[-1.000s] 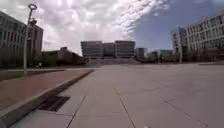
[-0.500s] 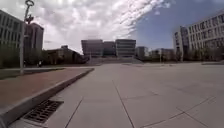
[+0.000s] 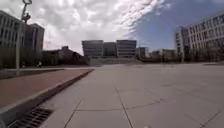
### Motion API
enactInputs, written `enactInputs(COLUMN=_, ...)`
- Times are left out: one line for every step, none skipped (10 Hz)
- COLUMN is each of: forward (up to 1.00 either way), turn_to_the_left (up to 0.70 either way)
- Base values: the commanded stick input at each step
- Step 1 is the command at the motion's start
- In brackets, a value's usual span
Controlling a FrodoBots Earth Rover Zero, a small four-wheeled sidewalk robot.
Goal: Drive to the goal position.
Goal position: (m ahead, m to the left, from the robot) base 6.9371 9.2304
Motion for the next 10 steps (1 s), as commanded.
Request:
enactInputs(forward=0.70, turn_to_the_left=0.00)
enactInputs(forward=0.70, turn_to_the_left=0.00)
enactInputs(forward=0.70, turn_to_the_left=0.00)
enactInputs(forward=0.70, turn_to_the_left=0.00)
enactInputs(forward=0.70, turn_to_the_left=0.00)
enactInputs(forward=0.70, turn_to_the_left=0.00)
enactInputs(forward=0.70, turn_to_the_left=0.00)
enactInputs(forward=0.70, turn_to_the_left=0.00)
enactInputs(forward=0.70, turn_to_the_left=0.00)
enactInputs(forward=0.70, turn_to_the_left=0.00)
